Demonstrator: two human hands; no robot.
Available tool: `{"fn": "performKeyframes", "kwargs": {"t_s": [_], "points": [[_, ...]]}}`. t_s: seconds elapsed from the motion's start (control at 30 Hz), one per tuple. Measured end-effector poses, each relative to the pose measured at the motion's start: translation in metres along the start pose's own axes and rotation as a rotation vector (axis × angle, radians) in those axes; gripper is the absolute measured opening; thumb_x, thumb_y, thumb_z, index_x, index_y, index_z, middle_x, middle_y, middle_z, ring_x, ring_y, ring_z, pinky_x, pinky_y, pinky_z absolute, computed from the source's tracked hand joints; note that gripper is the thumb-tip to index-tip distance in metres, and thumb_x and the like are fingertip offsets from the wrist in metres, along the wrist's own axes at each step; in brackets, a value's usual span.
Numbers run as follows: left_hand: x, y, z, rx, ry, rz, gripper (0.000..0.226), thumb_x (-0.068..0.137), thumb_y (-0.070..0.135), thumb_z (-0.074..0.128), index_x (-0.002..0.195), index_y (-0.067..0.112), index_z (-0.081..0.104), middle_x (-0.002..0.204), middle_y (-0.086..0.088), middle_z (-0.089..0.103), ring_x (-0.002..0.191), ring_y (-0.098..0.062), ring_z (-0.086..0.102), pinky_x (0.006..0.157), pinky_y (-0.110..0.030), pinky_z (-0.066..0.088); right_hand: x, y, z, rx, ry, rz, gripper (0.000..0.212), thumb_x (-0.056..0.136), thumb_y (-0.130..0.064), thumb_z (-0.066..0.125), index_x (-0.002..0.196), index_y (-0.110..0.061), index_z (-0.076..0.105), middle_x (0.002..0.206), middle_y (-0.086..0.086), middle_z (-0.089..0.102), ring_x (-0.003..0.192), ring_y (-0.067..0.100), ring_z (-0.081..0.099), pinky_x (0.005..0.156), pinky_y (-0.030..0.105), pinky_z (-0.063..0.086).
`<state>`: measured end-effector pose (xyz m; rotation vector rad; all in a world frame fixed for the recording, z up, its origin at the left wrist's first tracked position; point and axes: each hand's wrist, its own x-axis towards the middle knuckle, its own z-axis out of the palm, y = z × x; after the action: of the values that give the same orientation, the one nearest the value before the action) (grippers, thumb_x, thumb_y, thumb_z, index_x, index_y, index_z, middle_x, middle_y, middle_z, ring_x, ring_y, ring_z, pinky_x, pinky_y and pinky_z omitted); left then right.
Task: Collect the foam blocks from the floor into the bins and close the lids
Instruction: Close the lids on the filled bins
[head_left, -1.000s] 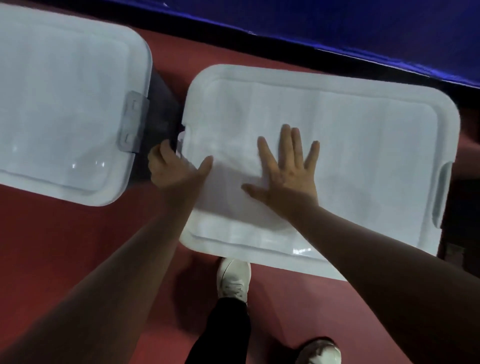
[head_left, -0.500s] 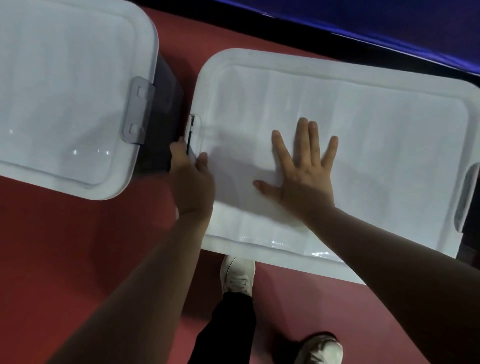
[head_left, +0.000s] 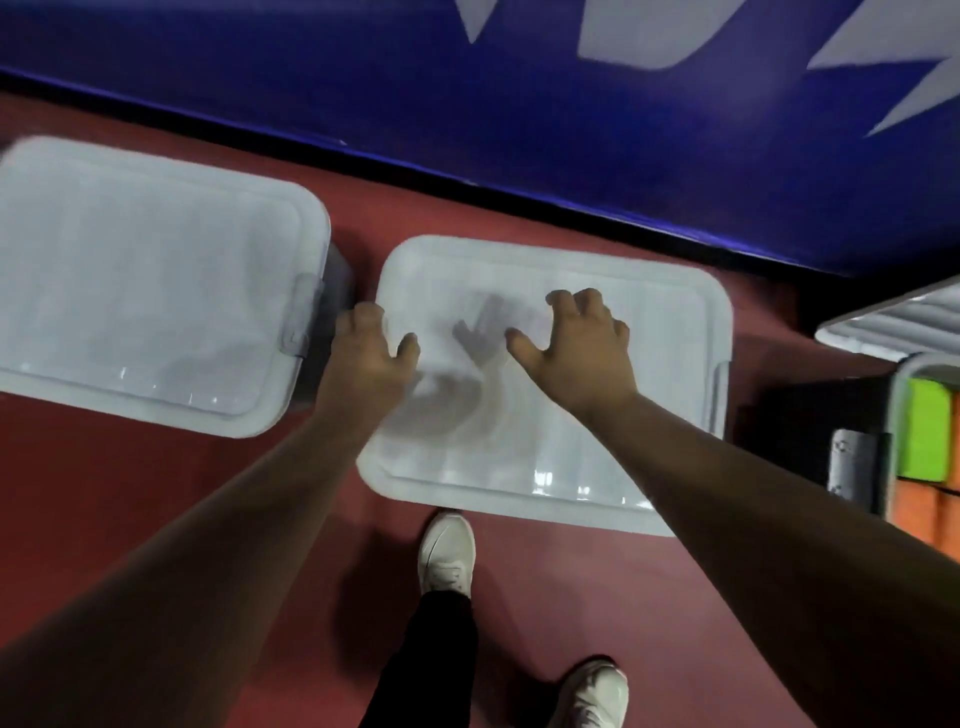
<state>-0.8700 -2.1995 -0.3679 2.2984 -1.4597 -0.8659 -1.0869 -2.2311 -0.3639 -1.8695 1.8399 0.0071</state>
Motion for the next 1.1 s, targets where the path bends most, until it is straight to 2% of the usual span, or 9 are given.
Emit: {"fn": "performKeyframes", "kwargs": {"t_s": [0.1, 0.2, 0.37, 0.43, 0.57, 0.73, 0.9, 1.0, 1.1], "points": [[-0.016, 0.086, -0.07, 0.018, 0.032, 0.115, 0.045, 0.091, 0.03, 0.06, 0.128, 0.006, 0.05, 0.128, -0.015, 0.049, 0.114, -0.031, 0.053, 0.096, -0.041, 0.043, -0.027, -0.02, -0.115, 0.024, 0.093, 0.02, 0.062, 0.089, -0.061, 0.05, 0.13, -0.013, 0.052, 0.127, 0.008, 0.048, 0.118, 0.029, 0.049, 0.108, 0.049, 0.031], [-0.046, 0.179, -0.145, -0.038, 0.058, 0.194, 0.042, 0.089, 0.029, 0.063, 0.124, 0.008, 0.051, 0.126, -0.015, 0.049, 0.104, -0.034, 0.056, 0.089, -0.046, 0.049, -0.067, -0.039, -0.234, 0.032, 0.18, 0.053, 0.055, 0.091, -0.055, 0.051, 0.128, -0.015, 0.052, 0.125, 0.007, 0.047, 0.117, 0.03, 0.049, 0.108, 0.046, 0.03], [-0.121, 0.317, -0.257, -0.141, 0.067, 0.419, 0.029, 0.092, 0.022, 0.061, 0.117, 0.008, 0.055, 0.116, -0.008, 0.053, 0.098, -0.021, 0.056, 0.078, -0.028, 0.042, -0.159, -0.054, -0.406, 0.052, 0.333, 0.138, 0.056, 0.092, -0.056, 0.048, 0.133, -0.017, 0.05, 0.134, 0.009, 0.044, 0.124, 0.032, 0.046, 0.11, 0.049, 0.028], [-0.157, 0.36, -0.291, -0.131, 0.068, 0.51, 0.026, 0.093, 0.025, 0.059, 0.115, 0.011, 0.055, 0.115, -0.005, 0.053, 0.099, -0.019, 0.055, 0.079, -0.028, 0.041, -0.199, -0.052, -0.46, 0.066, 0.389, 0.179, 0.056, 0.092, -0.055, 0.049, 0.132, -0.017, 0.051, 0.135, 0.01, 0.044, 0.123, 0.033, 0.046, 0.108, 0.049, 0.03], [-0.222, 0.43, -0.335, -0.069, 0.067, 0.622, 0.029, 0.095, 0.031, 0.055, 0.116, 0.012, 0.055, 0.12, -0.006, 0.051, 0.108, -0.026, 0.053, 0.091, -0.039, 0.045, -0.277, -0.026, -0.547, 0.088, 0.509, 0.256, 0.054, 0.091, -0.054, 0.052, 0.129, -0.016, 0.054, 0.133, 0.011, 0.046, 0.121, 0.035, 0.049, 0.106, 0.048, 0.034], [-0.295, 0.495, -0.335, 0.006, 0.067, 0.693, 0.034, 0.096, 0.038, 0.052, 0.118, 0.012, 0.055, 0.123, -0.009, 0.051, 0.112, -0.028, 0.052, 0.094, -0.043, 0.046, -0.371, 0.04, -0.606, 0.111, 0.548, 0.315, 0.058, 0.09, -0.058, 0.05, 0.132, -0.019, 0.052, 0.134, 0.009, 0.044, 0.116, 0.033, 0.053, 0.104, 0.047, 0.037], [-0.406, 0.579, -0.279, -0.006, 0.081, 0.781, 0.035, 0.097, 0.041, 0.051, 0.12, 0.015, 0.054, 0.12, -0.003, 0.051, 0.105, -0.021, 0.055, 0.09, -0.039, 0.049, -0.486, 0.154, -0.638, 0.117, 0.573, 0.37, 0.059, 0.091, -0.059, 0.047, 0.133, -0.017, 0.05, 0.131, 0.01, 0.044, 0.116, 0.033, 0.053, 0.102, 0.049, 0.038], [-0.468, 0.623, -0.237, -0.04, 0.05, 0.807, 0.031, 0.096, 0.042, 0.051, 0.115, 0.017, 0.055, 0.115, -0.001, 0.051, 0.104, -0.021, 0.055, 0.09, -0.041, 0.05, -0.545, 0.224, -0.651, 0.12, 0.572, 0.414, 0.057, 0.092, -0.058, 0.046, 0.129, -0.016, 0.051, 0.128, 0.01, 0.045, 0.112, 0.034, 0.053, 0.099, 0.048, 0.037], [-0.514, 0.658, -0.199, -0.028, 0.02, 0.842, 0.032, 0.097, 0.039, 0.052, 0.117, 0.015, 0.056, 0.119, -0.002, 0.052, 0.106, -0.02, 0.054, 0.091, -0.038, 0.048, -0.586, 0.28, -0.663, 0.139, 0.563, 0.455, 0.057, 0.093, -0.058, 0.046, 0.132, -0.016, 0.05, 0.131, 0.01, 0.043, 0.114, 0.033, 0.052, 0.102, 0.049, 0.035]]}}
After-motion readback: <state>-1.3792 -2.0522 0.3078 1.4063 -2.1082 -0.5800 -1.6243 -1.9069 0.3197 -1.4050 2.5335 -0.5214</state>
